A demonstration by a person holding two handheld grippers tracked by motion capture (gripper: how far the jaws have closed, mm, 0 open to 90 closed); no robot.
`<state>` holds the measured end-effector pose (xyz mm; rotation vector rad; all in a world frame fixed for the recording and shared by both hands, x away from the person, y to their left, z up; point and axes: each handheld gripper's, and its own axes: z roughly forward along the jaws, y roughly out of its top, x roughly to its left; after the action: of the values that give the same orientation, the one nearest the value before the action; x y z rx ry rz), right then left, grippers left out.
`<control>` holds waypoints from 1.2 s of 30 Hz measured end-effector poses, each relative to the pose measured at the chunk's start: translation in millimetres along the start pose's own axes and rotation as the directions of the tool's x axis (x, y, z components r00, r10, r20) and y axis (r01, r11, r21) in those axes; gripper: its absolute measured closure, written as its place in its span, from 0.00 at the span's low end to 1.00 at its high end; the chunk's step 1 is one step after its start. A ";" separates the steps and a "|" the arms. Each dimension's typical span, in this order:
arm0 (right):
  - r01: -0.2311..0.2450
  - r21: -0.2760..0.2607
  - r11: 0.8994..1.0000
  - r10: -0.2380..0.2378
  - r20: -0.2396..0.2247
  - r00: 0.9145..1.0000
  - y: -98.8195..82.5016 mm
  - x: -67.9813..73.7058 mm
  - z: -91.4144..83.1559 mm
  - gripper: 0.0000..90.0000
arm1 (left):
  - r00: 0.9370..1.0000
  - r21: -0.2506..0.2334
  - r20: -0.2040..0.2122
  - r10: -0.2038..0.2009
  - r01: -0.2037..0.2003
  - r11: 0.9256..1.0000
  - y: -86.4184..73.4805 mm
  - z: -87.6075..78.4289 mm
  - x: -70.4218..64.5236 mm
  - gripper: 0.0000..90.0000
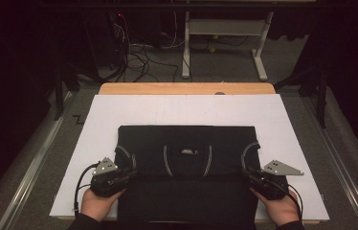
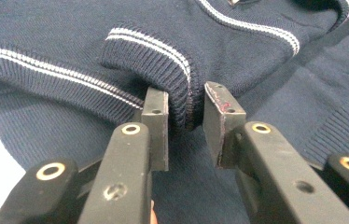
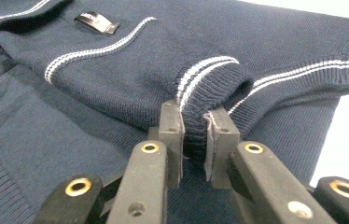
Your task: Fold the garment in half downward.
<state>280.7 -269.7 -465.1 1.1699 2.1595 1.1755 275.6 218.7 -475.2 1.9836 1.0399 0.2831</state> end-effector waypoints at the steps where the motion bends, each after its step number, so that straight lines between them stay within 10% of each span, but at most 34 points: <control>1: -0.003 0.001 1.000 0.003 -0.002 1.000 -0.9 1.0 -0.9 0.89 | 1.000 0.004 -0.002 0.005 -0.005 1.000 -1.4 -0.8 -0.9 0.76; 18: 0.009 0.047 0.999 -0.008 -0.008 1.000 -10.7 2.8 0.2 0.86 | 1.000 0.041 -0.018 0.000 0.000 0.999 -8.9 4.7 0.8 0.68; 36: -0.022 -0.048 0.999 0.020 -0.037 0.999 -7.2 -0.5 -4.2 0.34 | 1.000 -0.087 -0.026 0.001 -0.003 0.996 -4.2 -5.6 1.6 0.34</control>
<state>274.7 -274.2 -468.8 1.1622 2.1373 1.2604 271.2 224.4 -475.3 1.9075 1.0246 0.3506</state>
